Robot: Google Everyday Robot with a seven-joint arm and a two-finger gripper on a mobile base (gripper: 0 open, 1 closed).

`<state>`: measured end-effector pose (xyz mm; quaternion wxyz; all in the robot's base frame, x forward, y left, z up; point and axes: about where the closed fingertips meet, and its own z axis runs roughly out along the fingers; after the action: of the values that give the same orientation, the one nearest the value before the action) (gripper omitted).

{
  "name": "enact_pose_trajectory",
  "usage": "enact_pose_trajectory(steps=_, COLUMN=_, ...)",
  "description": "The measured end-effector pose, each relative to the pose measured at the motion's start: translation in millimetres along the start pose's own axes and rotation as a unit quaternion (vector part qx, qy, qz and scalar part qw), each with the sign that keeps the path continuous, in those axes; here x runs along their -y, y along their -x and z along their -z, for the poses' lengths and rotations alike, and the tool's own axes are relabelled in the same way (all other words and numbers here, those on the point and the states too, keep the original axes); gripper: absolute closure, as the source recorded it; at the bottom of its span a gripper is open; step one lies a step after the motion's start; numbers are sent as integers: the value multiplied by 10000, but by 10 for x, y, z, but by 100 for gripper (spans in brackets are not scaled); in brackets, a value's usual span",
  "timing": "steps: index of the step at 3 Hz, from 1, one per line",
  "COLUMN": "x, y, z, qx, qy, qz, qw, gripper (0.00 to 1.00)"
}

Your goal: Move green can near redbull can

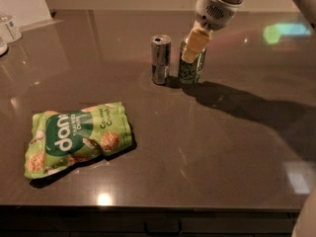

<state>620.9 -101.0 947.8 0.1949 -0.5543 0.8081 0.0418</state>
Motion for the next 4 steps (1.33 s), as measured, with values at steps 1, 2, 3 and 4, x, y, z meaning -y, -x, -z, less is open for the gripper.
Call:
enact_pose_trajectory(steps=1, x=24, y=48, z=-155, qx=-71, qy=120, qz=15, qw=9999, gripper=76)
enact_pose_trajectory(steps=2, x=38, y=57, z=-275, qx=-114, qy=212, qz=-10, qw=9997, gripper=53)
enact_pose_trajectory(steps=3, x=26, y=47, z=-373, qx=-108, qy=301, qz=-73, qw=9995, gripper=30)
enact_pose_trajectory(steps=4, x=32, y=62, z=-394, qx=-95, qy=294, qz=-66, qw=9995, gripper=7)
